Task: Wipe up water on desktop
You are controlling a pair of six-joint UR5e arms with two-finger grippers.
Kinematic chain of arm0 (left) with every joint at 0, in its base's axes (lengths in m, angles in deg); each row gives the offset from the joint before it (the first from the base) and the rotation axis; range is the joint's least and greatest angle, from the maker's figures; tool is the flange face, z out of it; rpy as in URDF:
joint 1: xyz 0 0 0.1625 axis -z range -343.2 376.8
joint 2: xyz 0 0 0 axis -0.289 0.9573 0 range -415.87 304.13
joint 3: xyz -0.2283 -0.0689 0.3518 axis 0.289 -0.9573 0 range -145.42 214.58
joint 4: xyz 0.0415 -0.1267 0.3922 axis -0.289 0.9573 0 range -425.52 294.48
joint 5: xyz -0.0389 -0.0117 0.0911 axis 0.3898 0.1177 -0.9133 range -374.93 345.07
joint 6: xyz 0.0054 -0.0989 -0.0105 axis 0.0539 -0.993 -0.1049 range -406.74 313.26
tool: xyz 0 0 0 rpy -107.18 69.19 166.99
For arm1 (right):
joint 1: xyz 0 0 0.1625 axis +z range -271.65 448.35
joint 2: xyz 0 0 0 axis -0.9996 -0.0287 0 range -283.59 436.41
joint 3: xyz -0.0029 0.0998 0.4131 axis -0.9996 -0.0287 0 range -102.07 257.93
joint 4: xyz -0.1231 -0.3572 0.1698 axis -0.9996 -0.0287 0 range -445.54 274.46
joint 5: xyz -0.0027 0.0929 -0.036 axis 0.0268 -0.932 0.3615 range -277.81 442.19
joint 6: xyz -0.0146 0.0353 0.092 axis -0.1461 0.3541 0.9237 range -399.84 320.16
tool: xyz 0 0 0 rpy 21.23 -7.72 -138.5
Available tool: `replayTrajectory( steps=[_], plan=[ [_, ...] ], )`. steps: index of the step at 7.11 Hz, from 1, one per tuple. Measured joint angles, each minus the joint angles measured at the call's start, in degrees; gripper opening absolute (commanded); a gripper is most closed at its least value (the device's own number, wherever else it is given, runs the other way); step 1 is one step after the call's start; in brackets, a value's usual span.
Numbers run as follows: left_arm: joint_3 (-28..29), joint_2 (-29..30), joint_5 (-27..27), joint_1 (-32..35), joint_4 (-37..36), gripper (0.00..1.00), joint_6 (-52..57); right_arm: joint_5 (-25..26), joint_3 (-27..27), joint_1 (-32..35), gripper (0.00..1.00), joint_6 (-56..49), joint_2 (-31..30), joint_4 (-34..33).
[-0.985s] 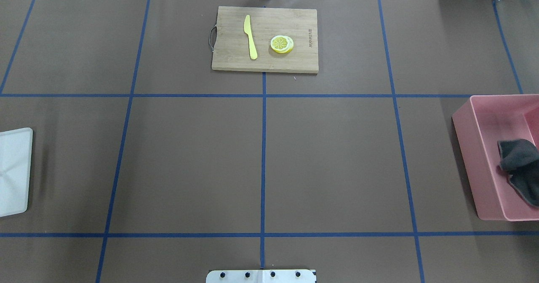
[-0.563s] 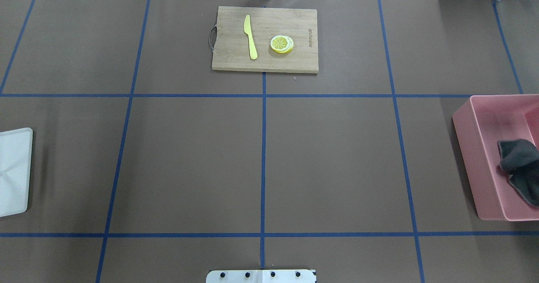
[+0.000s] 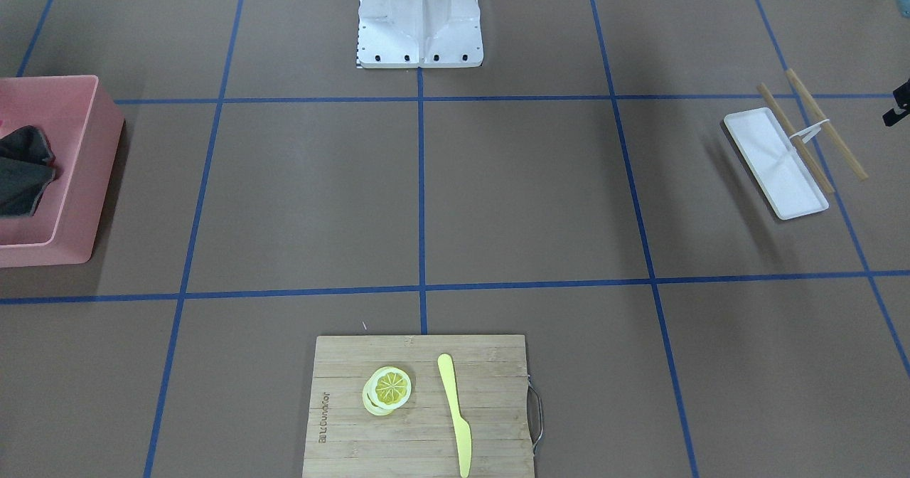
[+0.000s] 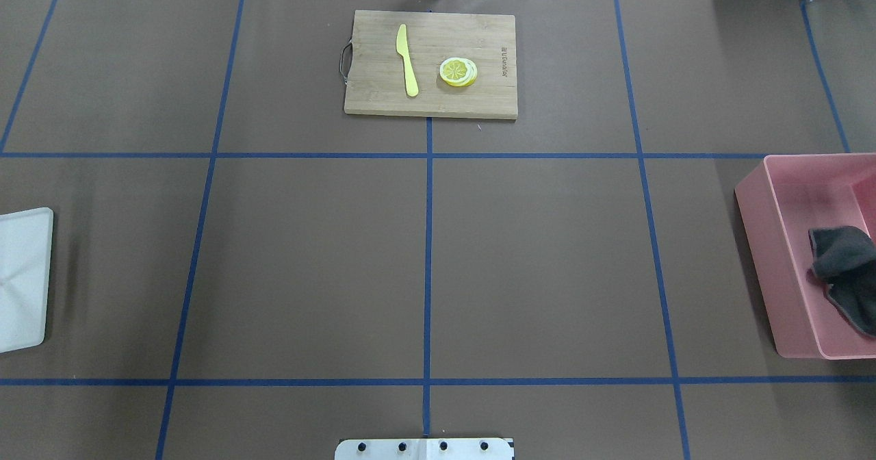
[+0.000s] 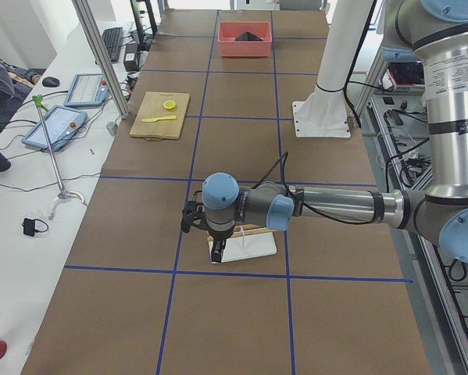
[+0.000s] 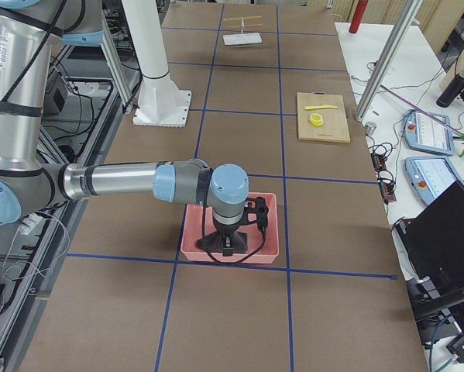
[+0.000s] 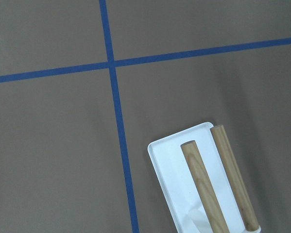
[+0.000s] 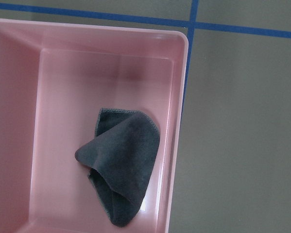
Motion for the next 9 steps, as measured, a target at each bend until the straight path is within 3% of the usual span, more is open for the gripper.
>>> replayTrajectory(
  steps=[9],
  plan=[
    [-0.67, -0.58, 0.03, 0.09, 0.00, 0.98, 0.00, -0.77, 0.94, 0.09, 1.00, 0.03, 0.03, -0.05]
  ],
)
